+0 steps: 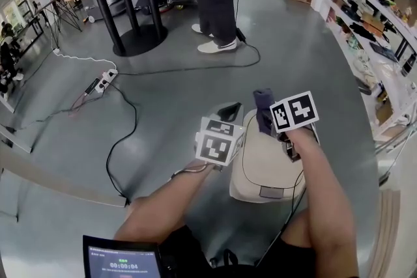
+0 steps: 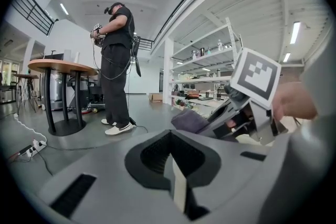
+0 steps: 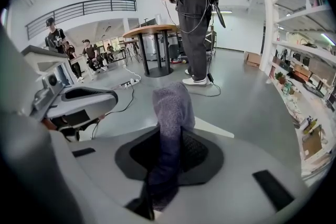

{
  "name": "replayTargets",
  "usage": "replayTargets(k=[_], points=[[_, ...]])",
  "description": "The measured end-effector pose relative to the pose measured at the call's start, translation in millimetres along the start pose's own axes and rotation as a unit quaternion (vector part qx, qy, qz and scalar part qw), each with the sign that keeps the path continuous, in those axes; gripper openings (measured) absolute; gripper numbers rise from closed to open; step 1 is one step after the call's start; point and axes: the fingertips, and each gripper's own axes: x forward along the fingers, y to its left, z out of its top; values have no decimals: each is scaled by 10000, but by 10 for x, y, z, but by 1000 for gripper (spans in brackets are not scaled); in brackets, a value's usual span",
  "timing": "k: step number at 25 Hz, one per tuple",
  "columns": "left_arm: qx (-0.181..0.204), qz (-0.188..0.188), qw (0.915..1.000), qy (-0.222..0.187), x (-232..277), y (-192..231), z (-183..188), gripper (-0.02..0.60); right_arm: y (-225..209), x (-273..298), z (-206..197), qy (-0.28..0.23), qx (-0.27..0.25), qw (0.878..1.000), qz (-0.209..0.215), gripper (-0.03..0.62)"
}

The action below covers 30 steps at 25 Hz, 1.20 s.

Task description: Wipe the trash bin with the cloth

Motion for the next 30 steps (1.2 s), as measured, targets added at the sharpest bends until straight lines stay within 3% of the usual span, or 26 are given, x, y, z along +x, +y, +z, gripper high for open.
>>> replayTargets(k=[6,30], points=[[-110,2,9999,-6,13,9,44,-2,-165,-95,-47,81,42,9998,-155,75],[59,19,10000,56,31,-79,70,-2,-921,-433,-465,54,631,9955,-703,75]])
